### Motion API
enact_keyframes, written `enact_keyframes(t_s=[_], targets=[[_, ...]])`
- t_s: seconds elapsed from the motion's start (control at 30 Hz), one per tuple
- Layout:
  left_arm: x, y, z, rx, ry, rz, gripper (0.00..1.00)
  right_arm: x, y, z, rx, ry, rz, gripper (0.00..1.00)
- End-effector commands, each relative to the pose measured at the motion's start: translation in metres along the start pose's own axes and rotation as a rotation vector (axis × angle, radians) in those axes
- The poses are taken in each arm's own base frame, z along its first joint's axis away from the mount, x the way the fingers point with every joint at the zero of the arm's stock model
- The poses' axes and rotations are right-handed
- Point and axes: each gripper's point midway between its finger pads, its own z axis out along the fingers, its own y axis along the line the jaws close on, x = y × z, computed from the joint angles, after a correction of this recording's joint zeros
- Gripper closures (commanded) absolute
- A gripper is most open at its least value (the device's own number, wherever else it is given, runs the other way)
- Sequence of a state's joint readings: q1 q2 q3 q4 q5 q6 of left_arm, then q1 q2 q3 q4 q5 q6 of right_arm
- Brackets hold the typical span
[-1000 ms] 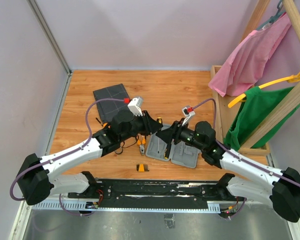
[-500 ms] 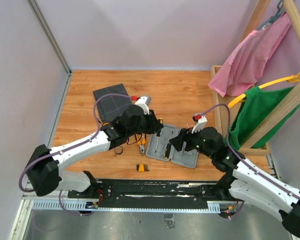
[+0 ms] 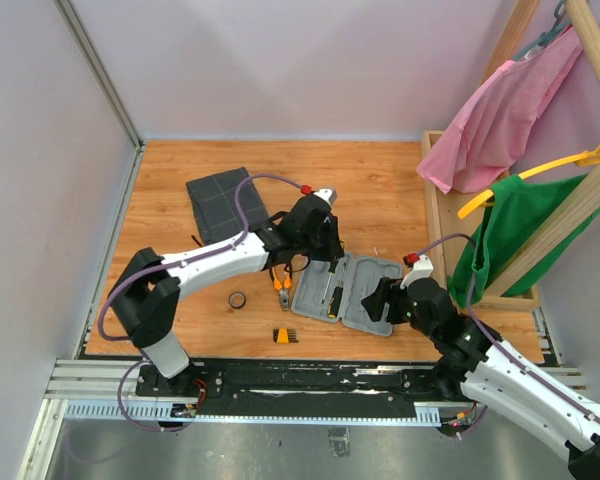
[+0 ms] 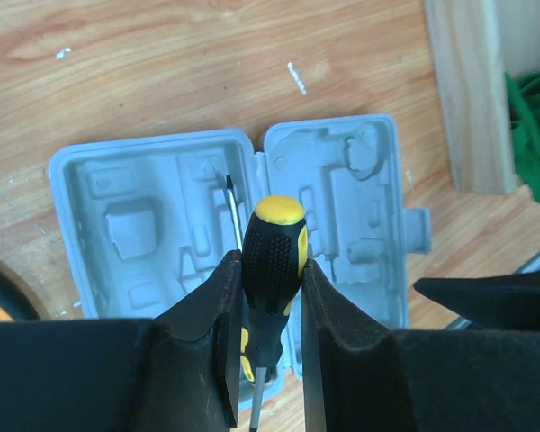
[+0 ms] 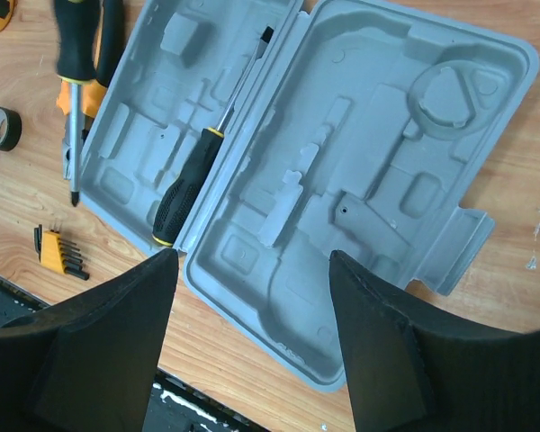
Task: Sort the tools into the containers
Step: Place the screwdriver in the storage box.
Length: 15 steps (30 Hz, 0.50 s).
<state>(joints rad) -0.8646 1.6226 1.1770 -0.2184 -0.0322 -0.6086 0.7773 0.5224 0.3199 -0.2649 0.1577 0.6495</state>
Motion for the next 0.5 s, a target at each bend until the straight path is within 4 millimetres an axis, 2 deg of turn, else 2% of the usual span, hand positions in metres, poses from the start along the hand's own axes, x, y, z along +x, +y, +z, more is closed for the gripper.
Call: enact_keyframes(t_s=[0.0,0.17,0.47], targets=[[0.017,0.002,0.018,-0.041,0.082,0.034,0.99,0.004,-0.006,-0.002,0.030,-0.001,0.034,0.31],[0.026,0.011,0.036,-0.102,0.116,0.043,0.99,0.008,-0.008,-0.001,0.037,0.010,0.031,0.30],[0.034,0.020,0.053,-0.146,0.130,0.015,0.99,0.010,-0.010,-0.001,0.046,0.015,0.037,0.30]])
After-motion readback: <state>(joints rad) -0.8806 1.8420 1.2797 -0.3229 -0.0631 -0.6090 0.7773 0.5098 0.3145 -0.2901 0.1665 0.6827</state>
